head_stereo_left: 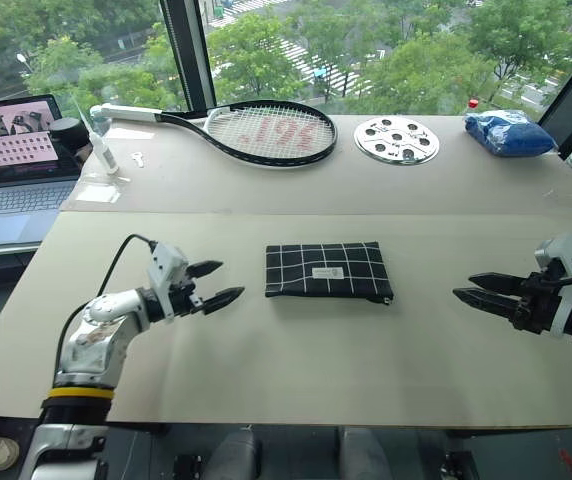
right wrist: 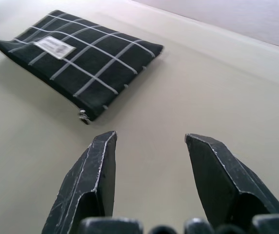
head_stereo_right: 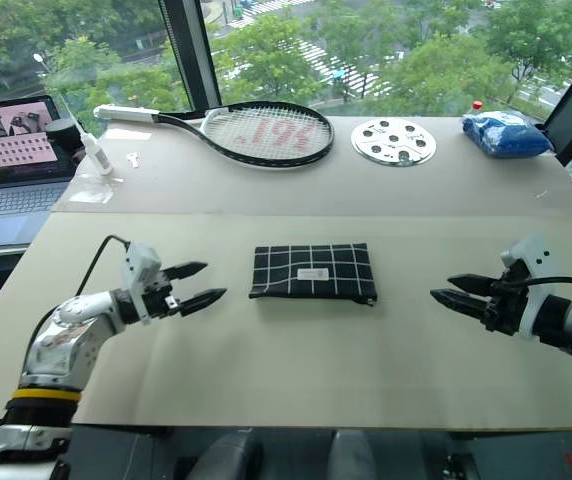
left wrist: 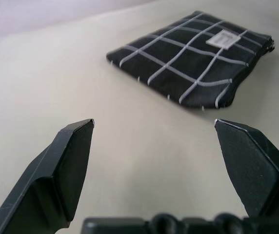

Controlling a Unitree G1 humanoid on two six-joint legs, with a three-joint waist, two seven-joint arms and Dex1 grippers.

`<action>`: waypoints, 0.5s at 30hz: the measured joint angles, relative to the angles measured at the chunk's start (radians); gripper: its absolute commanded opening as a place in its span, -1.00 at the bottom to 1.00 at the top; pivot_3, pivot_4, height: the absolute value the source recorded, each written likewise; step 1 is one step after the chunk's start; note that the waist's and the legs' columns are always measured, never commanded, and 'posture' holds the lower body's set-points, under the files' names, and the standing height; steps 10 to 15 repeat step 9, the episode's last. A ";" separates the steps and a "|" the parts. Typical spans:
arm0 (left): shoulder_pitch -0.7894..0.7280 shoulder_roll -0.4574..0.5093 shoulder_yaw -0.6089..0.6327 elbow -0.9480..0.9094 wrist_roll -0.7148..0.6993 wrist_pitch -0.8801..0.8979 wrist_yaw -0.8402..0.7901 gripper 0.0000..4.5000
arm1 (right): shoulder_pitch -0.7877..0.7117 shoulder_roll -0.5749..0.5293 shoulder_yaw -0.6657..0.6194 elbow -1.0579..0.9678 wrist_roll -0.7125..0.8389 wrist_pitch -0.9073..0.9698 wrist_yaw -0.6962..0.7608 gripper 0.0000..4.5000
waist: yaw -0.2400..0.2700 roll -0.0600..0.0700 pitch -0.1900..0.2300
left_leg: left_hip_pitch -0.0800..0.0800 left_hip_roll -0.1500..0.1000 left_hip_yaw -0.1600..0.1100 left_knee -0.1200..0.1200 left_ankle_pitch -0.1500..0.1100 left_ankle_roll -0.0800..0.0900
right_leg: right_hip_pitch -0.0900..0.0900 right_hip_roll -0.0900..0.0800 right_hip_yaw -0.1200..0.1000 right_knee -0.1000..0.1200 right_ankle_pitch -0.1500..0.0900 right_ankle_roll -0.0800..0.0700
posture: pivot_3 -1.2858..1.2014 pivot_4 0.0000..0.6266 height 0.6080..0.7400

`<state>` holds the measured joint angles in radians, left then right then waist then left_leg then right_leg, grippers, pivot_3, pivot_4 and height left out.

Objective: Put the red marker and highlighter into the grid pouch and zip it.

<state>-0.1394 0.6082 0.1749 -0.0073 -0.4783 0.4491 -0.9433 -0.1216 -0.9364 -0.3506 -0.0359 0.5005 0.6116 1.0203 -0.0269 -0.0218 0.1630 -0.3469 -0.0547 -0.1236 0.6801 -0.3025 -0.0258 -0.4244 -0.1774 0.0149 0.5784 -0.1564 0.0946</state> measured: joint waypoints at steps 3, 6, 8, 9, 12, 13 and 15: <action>0.076 0.014 0.124 -0.045 -0.064 0.089 0.072 0.90 | -0.069 0.030 0.063 0.082 -0.030 -0.030 0.002 0.13 | 0.001 0.000 0.000 | 0.000 0.000 0.000 0.000 0.000 0.000 | 0.000 0.000 0.000 0.000 0.000 0.000 | 0.03 -0.52 1.00; 0.126 0.014 0.215 -0.101 -0.118 0.140 0.127 0.90 | -0.119 0.063 0.123 0.142 -0.057 -0.062 0.005 0.13 | 0.010 0.000 0.000 | 0.000 0.000 0.000 0.000 0.000 0.000 | 0.000 0.000 0.000 0.000 0.000 0.000 | 0.03 -0.52 1.00; 0.166 0.005 0.270 -0.143 -0.151 0.163 0.168 0.90 | -0.163 0.083 0.152 0.197 -0.074 -0.083 0.007 0.13 | 0.013 0.000 0.000 | 0.000 0.000 0.000 0.000 0.000 -0.001 | 0.000 0.000 0.000 0.000 0.000 0.000 | 0.03 -0.52 1.00; 0.181 -0.002 0.283 -0.160 -0.158 0.167 0.180 0.90 | -0.178 0.088 0.157 0.216 -0.082 -0.088 0.007 0.13 | 0.014 0.000 0.000 | 0.000 0.000 0.000 0.000 0.000 -0.001 | 0.000 0.000 0.000 0.000 0.000 -0.001 | 0.03 -0.52 1.00; 0.181 -0.002 0.283 -0.160 -0.158 0.167 0.180 0.90 | -0.178 0.088 0.157 0.216 -0.082 -0.088 0.007 0.13 | 0.014 0.000 0.000 | 0.000 0.000 0.000 0.000 0.000 -0.001 | 0.000 0.000 0.000 0.000 0.000 -0.001 | 0.03 -0.52 1.00; 0.181 -0.002 0.283 -0.160 -0.158 0.167 0.180 0.90 | -0.178 0.088 0.157 0.216 -0.082 -0.088 0.007 0.13 | 0.014 0.000 0.000 | 0.000 0.000 0.000 0.000 0.000 -0.001 | 0.000 0.000 0.000 0.000 0.000 -0.001 | 0.03 -0.52 1.00; 0.181 -0.002 0.283 -0.160 -0.158 0.167 0.180 0.90 | -0.178 0.088 0.157 0.216 -0.082 -0.088 0.007 0.13 | 0.014 0.000 0.000 | 0.000 0.000 0.000 0.000 0.000 -0.001 | 0.000 0.000 0.000 0.000 0.000 -0.001 | 0.03 -0.52 1.00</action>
